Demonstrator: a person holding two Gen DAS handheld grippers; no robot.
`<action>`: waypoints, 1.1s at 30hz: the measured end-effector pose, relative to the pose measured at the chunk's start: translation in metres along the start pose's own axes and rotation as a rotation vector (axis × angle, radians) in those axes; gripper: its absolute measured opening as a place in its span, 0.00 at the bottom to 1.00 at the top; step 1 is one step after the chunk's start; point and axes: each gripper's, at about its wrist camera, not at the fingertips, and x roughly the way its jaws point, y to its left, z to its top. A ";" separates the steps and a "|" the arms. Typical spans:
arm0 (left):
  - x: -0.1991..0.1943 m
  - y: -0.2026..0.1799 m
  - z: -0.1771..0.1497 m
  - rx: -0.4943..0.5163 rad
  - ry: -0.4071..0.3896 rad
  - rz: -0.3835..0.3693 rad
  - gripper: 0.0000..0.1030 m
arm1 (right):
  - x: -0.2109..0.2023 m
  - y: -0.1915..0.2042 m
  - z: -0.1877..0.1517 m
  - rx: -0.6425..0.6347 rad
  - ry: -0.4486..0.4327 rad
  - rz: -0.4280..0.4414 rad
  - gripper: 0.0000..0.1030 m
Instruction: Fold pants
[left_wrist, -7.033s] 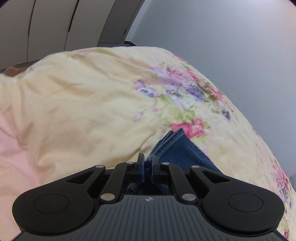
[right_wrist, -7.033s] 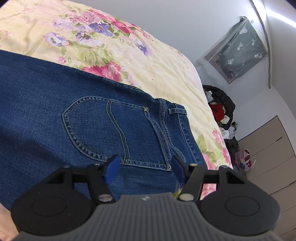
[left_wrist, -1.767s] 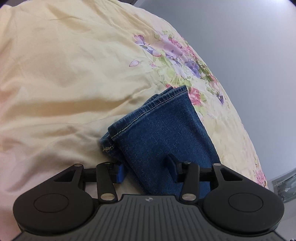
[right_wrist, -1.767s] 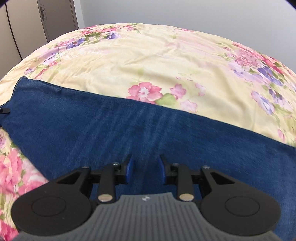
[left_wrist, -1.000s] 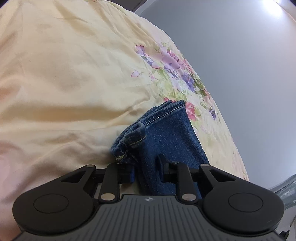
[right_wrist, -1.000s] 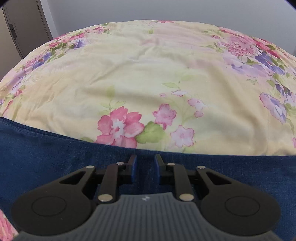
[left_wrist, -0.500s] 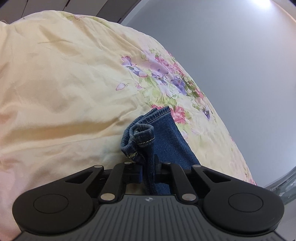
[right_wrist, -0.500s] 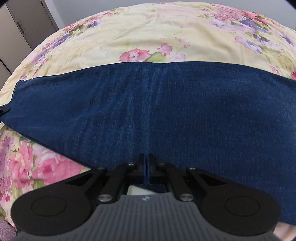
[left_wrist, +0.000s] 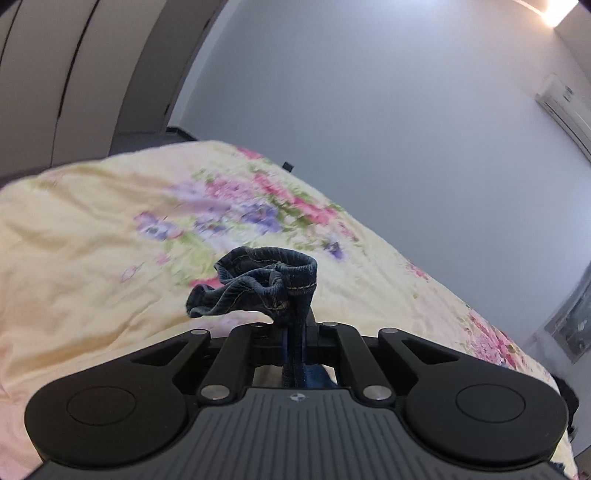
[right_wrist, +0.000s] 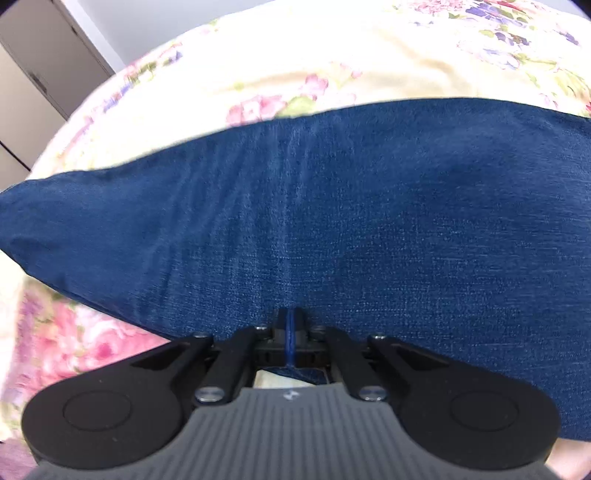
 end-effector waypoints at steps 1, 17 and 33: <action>-0.006 -0.022 0.002 0.046 -0.013 -0.011 0.06 | -0.008 -0.004 -0.001 -0.001 -0.014 -0.002 0.00; 0.033 -0.333 -0.213 0.960 0.117 -0.107 0.05 | -0.112 -0.116 -0.036 0.142 -0.148 0.040 0.01; 0.074 -0.293 -0.274 0.852 0.640 -0.291 0.26 | -0.093 -0.139 -0.049 0.204 -0.105 0.133 0.20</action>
